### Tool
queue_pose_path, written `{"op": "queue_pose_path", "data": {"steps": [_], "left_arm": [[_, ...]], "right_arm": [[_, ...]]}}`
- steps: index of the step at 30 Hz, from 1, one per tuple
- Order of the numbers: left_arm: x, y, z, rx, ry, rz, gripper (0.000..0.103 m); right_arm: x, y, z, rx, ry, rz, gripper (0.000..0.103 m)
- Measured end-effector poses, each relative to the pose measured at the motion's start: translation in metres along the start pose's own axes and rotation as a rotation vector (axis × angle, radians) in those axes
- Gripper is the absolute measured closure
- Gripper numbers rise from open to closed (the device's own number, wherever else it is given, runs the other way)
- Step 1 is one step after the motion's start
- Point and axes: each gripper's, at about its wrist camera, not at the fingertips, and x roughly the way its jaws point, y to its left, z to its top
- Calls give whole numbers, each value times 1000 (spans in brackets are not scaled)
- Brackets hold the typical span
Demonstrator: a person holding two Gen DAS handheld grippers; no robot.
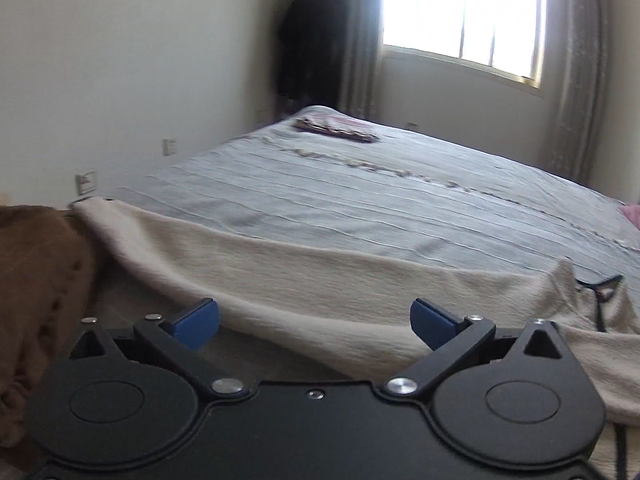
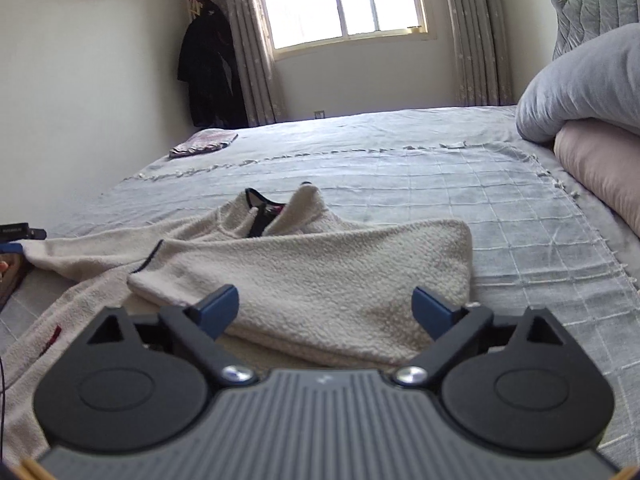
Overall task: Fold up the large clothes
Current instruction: 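Grasp the other sleeve cuff with the left tool and lift it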
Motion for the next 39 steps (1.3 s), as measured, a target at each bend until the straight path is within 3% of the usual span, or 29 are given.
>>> {"op": "queue_pose_path", "data": {"steps": [5,11,15,21,25,29,34,39], "left_arm": [[27,79,10,-106,-18,93,0],[74,128,18,-334,30,24,3],[109,140,21,-436,69,44,11],[147,153,22,-517,87,93,42],[153,160,23,-559,72,142,86],[119,138,46,-479,-126,73,89],[55,79,95,-376,-351,-133,89],[-2,-9,132,-240,-453,-360,90]], "right_arm": [[6,33,15,-51,18,15,4],[20,66,24,-105,40,20,3],[31,82,23,-132,65,9,3],[43,92,13,-157,119,-25,3],[49,88,6,-143,145,-48,3],[52,79,0,-104,150,-51,3],[53,67,0,-45,124,-48,3],[52,59,4,-15,96,-34,3]]}}
